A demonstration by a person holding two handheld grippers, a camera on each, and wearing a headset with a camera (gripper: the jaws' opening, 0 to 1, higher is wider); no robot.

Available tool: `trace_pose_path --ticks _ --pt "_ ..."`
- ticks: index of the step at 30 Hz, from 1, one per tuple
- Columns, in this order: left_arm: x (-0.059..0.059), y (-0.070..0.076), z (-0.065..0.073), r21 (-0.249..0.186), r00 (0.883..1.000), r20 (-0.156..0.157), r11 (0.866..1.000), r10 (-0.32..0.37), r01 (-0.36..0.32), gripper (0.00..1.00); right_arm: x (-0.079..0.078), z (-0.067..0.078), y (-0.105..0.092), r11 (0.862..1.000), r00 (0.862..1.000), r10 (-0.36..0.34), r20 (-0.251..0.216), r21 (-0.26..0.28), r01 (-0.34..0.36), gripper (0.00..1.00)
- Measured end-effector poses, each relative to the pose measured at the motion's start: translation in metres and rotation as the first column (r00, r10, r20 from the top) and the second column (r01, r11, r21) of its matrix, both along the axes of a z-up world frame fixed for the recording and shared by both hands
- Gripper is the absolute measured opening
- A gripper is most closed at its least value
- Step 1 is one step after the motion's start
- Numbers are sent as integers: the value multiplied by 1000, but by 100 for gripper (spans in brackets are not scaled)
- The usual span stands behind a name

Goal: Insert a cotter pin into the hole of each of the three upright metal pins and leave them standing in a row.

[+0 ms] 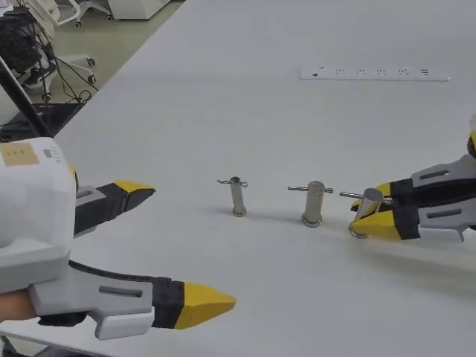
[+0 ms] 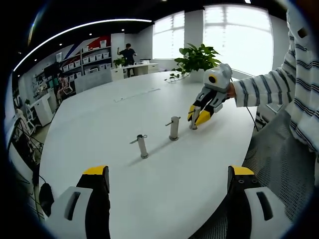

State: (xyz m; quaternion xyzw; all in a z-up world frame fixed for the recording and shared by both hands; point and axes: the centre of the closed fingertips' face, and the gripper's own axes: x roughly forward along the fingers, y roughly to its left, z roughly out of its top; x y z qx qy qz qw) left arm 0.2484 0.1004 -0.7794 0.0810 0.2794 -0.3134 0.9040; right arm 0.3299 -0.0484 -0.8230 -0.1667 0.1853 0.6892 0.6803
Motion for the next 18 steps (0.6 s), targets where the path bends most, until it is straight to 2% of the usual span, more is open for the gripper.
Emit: trace_pose_path --ticks 3,6,10,14,16,18 --pt "-2 0 -2 5 1000 -6 1000 2 -2 97 2 -4 -6 1000 1000 20 11 -23 -20 13" --pt "-3 -1 -6 26 1000 -17 1000 -3 3 97 6 -6 -15 999 1000 24 -3 -24 -24 13" --pt "-3 -1 -6 21 1000 -18 1000 6 -6 96 10 -7 -25 999 1000 23 -5 -29 -23 13" --pt "-3 0 -9 31 1000 -30 999 7 -6 96 16 -10 -35 999 1000 19 -14 -40 -19 13" --pt "-3 0 -10 23 999 -41 1000 18 -17 97 17 -12 -39 999 999 24 -21 -45 -25 13" --pt "-3 0 -9 25 999 -38 1000 18 -17 97 19 -13 -41 999 999 23 -22 -46 -24 13"
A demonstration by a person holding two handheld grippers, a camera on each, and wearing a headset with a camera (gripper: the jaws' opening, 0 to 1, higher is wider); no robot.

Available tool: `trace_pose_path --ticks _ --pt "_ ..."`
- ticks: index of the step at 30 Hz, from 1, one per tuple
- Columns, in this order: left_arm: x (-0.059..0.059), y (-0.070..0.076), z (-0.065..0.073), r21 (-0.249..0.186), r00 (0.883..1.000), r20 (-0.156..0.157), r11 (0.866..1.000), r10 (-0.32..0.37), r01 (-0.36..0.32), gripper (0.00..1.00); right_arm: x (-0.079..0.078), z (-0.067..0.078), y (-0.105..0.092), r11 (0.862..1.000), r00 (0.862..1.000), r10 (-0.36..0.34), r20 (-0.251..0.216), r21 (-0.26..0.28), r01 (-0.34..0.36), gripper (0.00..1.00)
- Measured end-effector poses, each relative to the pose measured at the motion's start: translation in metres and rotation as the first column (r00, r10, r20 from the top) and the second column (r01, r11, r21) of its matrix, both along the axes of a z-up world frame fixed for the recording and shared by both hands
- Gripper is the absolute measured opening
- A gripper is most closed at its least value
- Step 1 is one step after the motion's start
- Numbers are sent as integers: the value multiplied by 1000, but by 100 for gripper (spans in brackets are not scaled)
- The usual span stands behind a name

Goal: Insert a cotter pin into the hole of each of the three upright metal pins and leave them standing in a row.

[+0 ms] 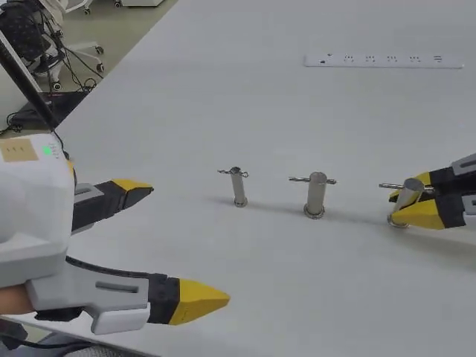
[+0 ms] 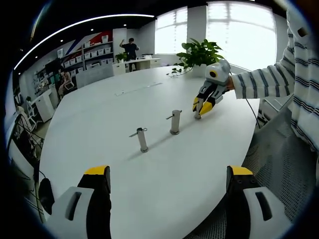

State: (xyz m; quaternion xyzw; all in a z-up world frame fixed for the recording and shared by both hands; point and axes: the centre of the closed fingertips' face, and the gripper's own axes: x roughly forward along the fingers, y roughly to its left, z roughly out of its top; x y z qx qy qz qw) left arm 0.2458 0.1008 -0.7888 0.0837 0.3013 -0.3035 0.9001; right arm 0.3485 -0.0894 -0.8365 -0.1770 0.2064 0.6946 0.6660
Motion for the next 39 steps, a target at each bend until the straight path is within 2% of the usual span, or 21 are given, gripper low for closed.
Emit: trace_pose_path --ticks 5,11,13,15,19,24,28,29,30,31,36,37,38,39 --pt "-2 2 -2 11 1000 -8 1000 2 -2 96 1 -5 -2 1000 1000 9 4 -15 -9 13" --pt "-3 1 -4 9 1000 -20 1000 0 1 95 1 -4 -3 999 999 40 13 -14 -40 13" --pt "-2 1 -5 18 1000 -15 1000 1 0 93 2 -4 -3 999 999 48 22 -18 -47 13" --pt "-1 1 -4 6 1000 -14 1000 11 -11 91 2 -4 -4 998 998 51 23 -22 -50 13" --pt "0 1 -1 -4 1000 -6 1000 18 -18 90 2 -5 -4 999 999 48 12 -25 -48 14" --pt "-1 1 -2 -4 1000 -13 1000 17 -17 90 2 -7 -5 999 999 24 -20 -39 -25 15" --pt "-2 0 -1 -10 1000 -18 1000 17 -17 90 0 -14 -8 998 999 20 -28 -63 -22 22" --pt "-3 0 -2 -5 1000 -21 1000 11 -11 88 0 -14 -8 998 999 11 -30 -63 -13 23" --pt "-4 0 -3 3 1000 -26 1000 3 -3 86 2 -14 -10 997 1000 -1 -3 -72 0 23" --pt "-5 0 -4 17 1000 -27 1000 -8 8 87 2 -14 -10 997 1000 -7 3 -76 7 24" --pt "-6 0 -7 11 999 -40 1000 -13 14 93 3 -7 -15 994 996 -89 -8 -57 88 37" --pt "-5 0 -7 5 999 -43 1000 -14 14 95 3 -6 -16 992 993 -113 -15 -53 112 39" --pt "-4 1 -7 3 999 -43 1000 -15 15 96 3 -6 -18 986 987 -155 -38 -59 153 42" --pt "-3 1 -7 -1 999 -41 1000 -17 17 96 4 -6 -21 979 980 -197 -41 -58 194 46"
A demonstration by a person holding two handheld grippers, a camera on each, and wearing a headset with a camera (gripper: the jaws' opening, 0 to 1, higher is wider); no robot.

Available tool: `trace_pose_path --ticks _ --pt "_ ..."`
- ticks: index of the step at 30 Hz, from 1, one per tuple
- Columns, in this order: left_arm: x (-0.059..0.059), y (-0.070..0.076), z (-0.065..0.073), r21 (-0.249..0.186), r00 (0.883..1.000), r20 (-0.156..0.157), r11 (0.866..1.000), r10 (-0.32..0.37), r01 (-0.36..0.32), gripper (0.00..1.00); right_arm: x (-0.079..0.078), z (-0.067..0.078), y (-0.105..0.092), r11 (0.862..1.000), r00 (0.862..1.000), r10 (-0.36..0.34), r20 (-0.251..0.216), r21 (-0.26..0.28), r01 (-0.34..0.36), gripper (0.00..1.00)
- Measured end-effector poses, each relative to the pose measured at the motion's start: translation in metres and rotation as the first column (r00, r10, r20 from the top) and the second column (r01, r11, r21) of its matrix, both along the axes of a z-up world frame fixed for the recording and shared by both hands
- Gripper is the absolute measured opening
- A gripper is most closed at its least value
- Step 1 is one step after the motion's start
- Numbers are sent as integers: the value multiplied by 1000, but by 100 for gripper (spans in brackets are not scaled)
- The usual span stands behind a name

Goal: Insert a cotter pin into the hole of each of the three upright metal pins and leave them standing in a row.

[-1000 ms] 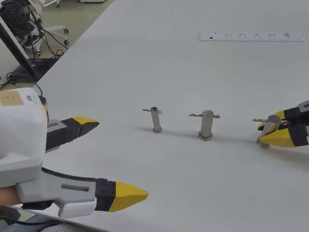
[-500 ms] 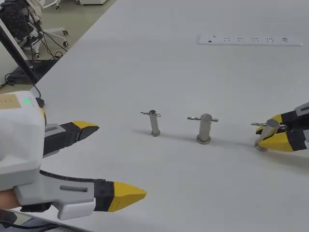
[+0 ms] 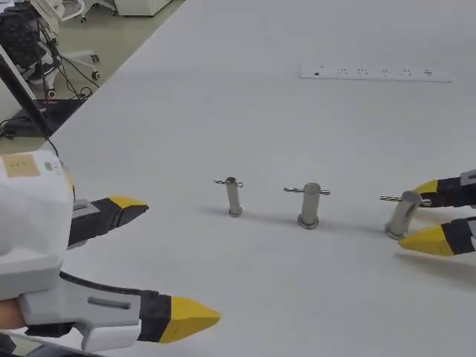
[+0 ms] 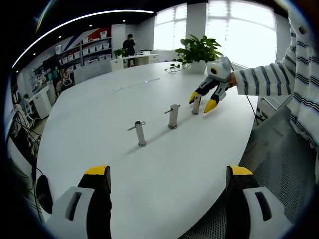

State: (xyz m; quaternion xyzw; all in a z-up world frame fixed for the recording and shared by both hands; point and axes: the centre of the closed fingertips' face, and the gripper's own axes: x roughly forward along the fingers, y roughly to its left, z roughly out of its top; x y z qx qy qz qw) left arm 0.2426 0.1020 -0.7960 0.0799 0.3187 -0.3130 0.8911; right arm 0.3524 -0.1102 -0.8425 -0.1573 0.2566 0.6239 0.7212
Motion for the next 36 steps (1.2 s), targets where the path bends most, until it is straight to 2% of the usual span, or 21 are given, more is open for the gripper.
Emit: trace_pose_path --ticks 1,3,7,11,14,17,22,24,26,29,32,35,36 --pt "1 1 0 -7 1000 2 1000 -1 1 96 -1 1 -1 1000 1000 -7 17 6 7 50" --pt "2 1 -1 -21 1000 -4 1000 -7 7 97 -8 3 -5 999 999 -47 0 22 47 54" --pt "4 3 -4 -19 999 -21 999 -34 34 99 -17 4 -13 992 992 -123 -12 20 123 66" --pt "7 6 -6 -16 998 -15 998 -57 56 99 -29 8 -22 985 985 -171 -3 7 171 66" --pt "9 9 -5 -33 999 -7 998 -54 53 99 -34 16 -24 974 974 -228 -7 18 228 71" --pt "8 12 -6 -38 999 -12 998 -51 50 99 -40 24 -28 956 956 -293 -16 28 293 81" --pt "6 18 -5 -54 999 -9 998 -44 43 99 -55 32 -32 931 933 -360 -33 47 361 83" --pt "6 20 -5 -65 999 -15 997 -30 29 99 -65 35 -30 930 931 -364 -34 47 365 85" --pt "6 22 -4 -80 1000 -15 997 -19 17 99 -72 36 -30 922 923 -384 -35 37 385 88" --pt "5 23 -2 -80 1000 -11 997 -18 17 99 -81 34 -34 910 909 -415 -42 -13 415 94" --pt "4 25 -1 -85 1000 -17 996 -12 11 99 -88 37 -35 894 892 -448 -64 -15 448 100" --pt "2 24 -1 -87 1000 -24 996 -15 13 99 -95 41 -36 884 882 -467 -71 -18 467 100" --pt "-1 24 -1 -88 999 -36 996 -18 15 99 -98 42 -37 880 877 -475 -74 -18 475 100"
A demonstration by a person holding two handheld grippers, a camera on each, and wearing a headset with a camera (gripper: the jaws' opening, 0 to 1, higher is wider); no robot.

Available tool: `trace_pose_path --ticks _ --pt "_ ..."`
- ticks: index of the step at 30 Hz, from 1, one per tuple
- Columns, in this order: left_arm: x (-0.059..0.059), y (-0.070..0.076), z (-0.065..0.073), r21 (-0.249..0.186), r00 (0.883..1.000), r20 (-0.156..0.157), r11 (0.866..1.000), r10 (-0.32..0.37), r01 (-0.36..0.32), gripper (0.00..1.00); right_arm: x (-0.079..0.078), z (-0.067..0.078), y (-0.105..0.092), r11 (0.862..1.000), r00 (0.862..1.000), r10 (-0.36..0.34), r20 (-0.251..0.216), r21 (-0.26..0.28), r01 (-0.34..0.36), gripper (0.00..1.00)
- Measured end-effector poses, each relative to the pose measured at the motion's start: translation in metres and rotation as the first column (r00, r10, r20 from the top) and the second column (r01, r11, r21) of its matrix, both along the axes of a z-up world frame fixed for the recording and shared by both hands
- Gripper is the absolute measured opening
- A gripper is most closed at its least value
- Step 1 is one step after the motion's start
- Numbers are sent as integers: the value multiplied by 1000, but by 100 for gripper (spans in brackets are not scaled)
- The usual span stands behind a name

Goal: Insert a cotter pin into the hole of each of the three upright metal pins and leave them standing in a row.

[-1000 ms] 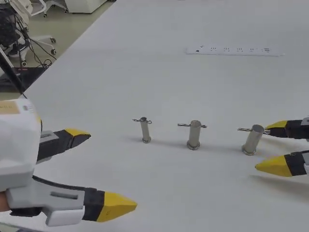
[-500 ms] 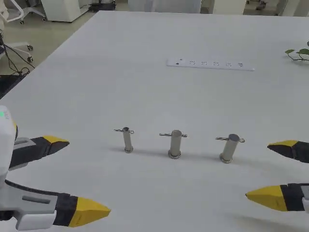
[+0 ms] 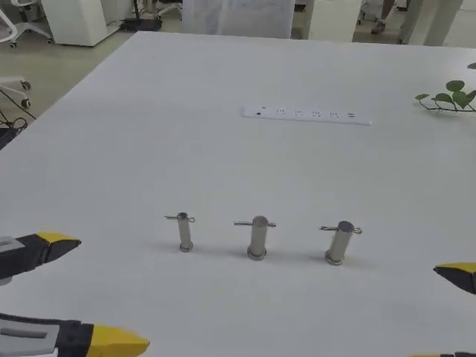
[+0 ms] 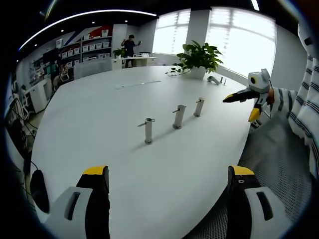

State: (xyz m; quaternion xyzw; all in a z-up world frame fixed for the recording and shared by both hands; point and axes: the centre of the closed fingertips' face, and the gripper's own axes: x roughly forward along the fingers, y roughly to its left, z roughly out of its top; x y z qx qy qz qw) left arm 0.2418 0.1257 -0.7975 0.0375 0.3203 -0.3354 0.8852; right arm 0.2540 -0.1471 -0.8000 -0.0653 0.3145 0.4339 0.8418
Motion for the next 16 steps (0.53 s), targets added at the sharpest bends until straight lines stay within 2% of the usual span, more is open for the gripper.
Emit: trace_pose_path --ticks 2,8,16 --pt "-5 -2 -2 -7 1000 -31 1000 -2 1 99 -5 1 -1 1000 1000 -15 -9 1 15 100" --pt "-10 -5 -3 -4 999 -44 1000 -17 17 99 -14 0 -2 999 999 -41 -25 -9 41 100" --pt "-8 -9 0 -1 999 -50 1000 -19 19 99 -11 2 -4 993 993 -112 -42 24 113 100"
